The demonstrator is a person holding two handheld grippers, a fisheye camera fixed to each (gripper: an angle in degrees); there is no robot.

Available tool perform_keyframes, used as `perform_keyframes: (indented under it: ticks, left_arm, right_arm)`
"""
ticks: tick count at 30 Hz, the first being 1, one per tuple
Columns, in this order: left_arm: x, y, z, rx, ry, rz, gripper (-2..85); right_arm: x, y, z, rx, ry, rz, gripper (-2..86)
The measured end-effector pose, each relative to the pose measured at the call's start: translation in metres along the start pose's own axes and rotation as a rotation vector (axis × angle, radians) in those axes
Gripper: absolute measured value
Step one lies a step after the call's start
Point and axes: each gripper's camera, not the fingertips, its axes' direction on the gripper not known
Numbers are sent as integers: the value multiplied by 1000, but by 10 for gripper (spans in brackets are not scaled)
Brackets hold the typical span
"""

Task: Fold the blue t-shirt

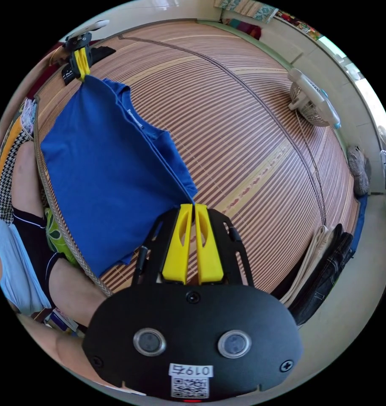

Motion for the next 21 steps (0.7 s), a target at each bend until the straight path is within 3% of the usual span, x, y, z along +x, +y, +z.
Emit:
perform_keyframes:
  ticks: [12,21]
  left_arm:
    - [-47,18,-4,-7,47,9,11]
    - [-69,49,24,-28,-28,-68,8]
  right_arm:
    - [37,8,-27,21,-56,0,-9]
    - [44,20,-13,-15,-10,25,12]
